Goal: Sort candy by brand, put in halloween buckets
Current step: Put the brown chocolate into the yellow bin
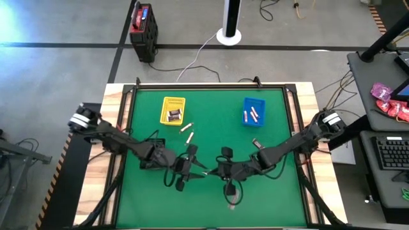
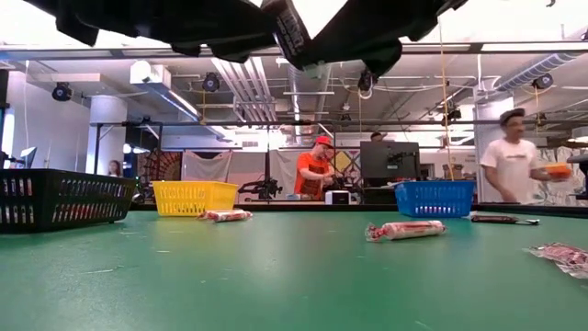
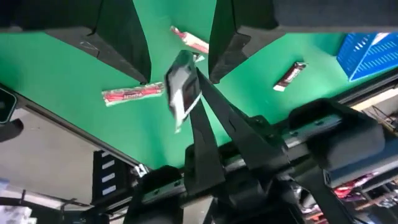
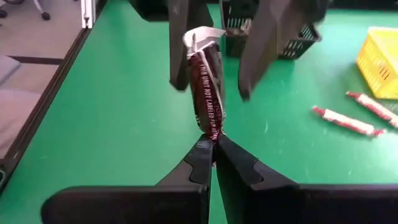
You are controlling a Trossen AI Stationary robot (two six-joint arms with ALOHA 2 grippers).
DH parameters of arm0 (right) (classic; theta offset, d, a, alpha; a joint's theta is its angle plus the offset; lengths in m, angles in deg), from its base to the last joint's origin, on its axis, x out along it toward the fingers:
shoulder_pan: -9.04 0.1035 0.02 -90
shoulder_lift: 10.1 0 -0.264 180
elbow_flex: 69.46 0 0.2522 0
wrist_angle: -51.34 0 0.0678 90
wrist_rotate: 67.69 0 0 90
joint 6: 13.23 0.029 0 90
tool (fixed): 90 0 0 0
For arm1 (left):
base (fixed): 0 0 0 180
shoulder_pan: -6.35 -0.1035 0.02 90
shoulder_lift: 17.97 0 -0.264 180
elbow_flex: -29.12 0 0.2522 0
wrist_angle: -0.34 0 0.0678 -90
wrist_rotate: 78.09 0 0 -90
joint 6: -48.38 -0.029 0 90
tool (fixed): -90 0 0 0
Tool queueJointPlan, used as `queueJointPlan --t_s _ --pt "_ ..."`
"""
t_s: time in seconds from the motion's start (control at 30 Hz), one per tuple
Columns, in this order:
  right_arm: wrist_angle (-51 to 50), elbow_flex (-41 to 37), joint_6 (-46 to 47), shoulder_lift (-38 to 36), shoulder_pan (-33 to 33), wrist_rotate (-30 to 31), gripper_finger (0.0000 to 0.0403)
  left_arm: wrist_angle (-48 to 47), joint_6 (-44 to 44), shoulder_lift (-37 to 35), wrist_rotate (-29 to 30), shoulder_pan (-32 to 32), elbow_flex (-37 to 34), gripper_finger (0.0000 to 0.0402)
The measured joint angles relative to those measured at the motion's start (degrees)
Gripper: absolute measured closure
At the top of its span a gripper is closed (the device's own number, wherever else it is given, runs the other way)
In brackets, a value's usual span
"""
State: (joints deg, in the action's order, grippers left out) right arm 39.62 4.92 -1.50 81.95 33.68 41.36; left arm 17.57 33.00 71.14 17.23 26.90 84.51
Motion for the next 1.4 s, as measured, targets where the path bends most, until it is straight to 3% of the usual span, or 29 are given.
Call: queueJointPlan --t_s 0.23,0.47,0.67,0.9,1.07,1.23,1.4 --pt "-0.07 0.00 -1.36 0.00 -0.37 -0.04 0.0390 0.41 -0.50 0.54 -0.35 -0.69 0.89 0.0277" --pt "-0.11 0.00 -1.79 0.00 -0.39 -0.01 0.0390 -0.38 -0.66 0.36 -0.42 -0.95 0.78 0.0387" --pt "-0.55 0.00 0.74 -0.41 -0.97 0.34 0.0382 -0.97 -0.64 -0.02 1.83 -1.00 0.76 0.0389" --pt "-2.05 0.02 1.83 -2.82 -2.85 2.42 0.0322 -10.94 -0.27 -4.32 6.32 -3.35 0.72 0.0393" --pt "-5.09 0.02 2.28 -5.84 -5.05 6.71 0.0284 -28.64 1.57 -11.20 13.00 -9.08 0.67 0.0394" --pt "-5.60 0.02 2.60 -7.81 -7.00 11.26 0.0263 -47.13 6.58 -17.93 19.68 -19.75 0.67 0.0394" --pt "-5.64 0.04 2.63 -7.55 -8.44 11.15 0.0252 -54.93 5.83 -20.91 14.88 -34.49 0.67 0.0394"
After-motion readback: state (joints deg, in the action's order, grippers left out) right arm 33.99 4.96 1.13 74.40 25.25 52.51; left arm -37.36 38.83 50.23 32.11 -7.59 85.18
